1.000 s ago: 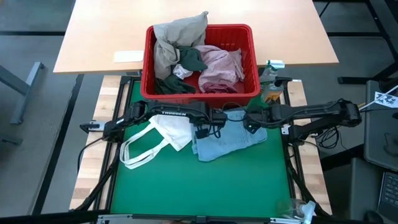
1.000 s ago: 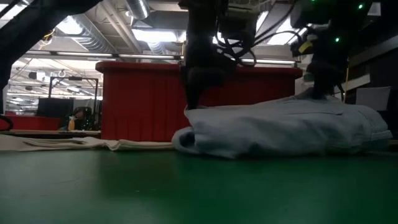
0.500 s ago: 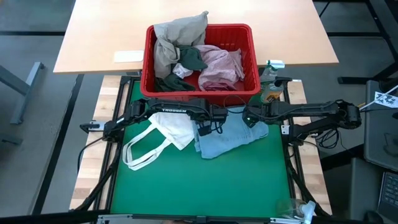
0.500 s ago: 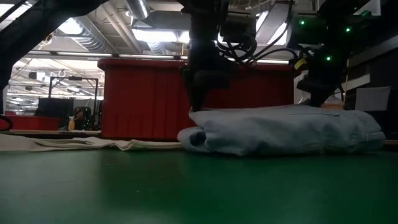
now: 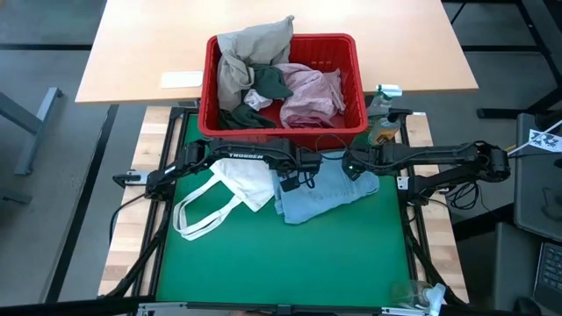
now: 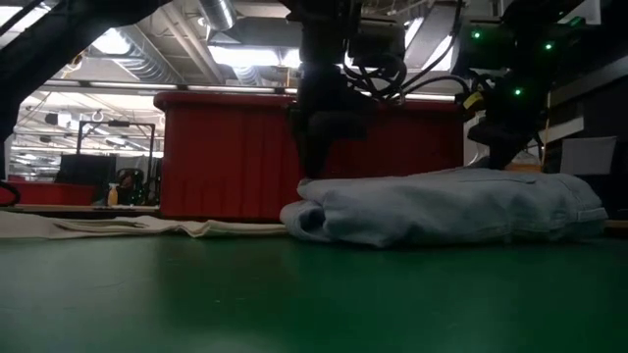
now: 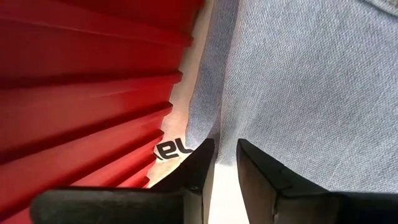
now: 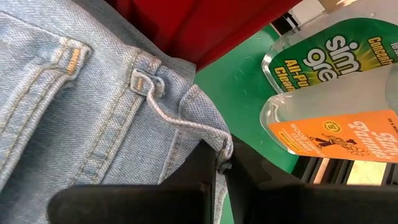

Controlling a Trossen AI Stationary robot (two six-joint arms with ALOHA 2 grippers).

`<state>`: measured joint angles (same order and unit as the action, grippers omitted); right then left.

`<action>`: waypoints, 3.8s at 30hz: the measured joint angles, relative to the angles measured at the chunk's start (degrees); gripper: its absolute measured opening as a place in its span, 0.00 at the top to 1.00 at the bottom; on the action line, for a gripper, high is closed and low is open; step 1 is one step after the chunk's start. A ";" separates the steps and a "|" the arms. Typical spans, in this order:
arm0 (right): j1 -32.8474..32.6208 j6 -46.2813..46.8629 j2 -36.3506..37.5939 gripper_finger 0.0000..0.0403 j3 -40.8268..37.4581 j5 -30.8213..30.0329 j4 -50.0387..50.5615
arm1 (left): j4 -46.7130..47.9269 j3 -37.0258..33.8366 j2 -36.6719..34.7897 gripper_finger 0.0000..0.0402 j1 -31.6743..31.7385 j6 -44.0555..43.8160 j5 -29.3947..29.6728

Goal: Fold laundry
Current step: Fold the blue jeans, then fold the green shirt

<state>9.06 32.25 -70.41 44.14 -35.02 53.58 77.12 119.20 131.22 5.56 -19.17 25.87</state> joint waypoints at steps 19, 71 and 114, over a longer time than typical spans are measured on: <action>-0.02 -5.77 0.00 0.65 0.00 -0.03 0.84 | 0.32 0.02 -0.78 0.84 -4.35 4.54 0.50; -0.04 -3.91 -0.08 0.65 -14.25 19.44 -20.13 | -29.31 -10.70 3.31 0.84 -15.05 4.30 -8.51; -0.09 -13.18 5.84 0.65 6.88 40.54 -11.84 | -31.63 1.95 3.43 0.84 -21.90 4.67 -15.52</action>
<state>8.97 19.07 -64.58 51.03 5.52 41.74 45.50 121.14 134.65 -16.34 -14.50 10.35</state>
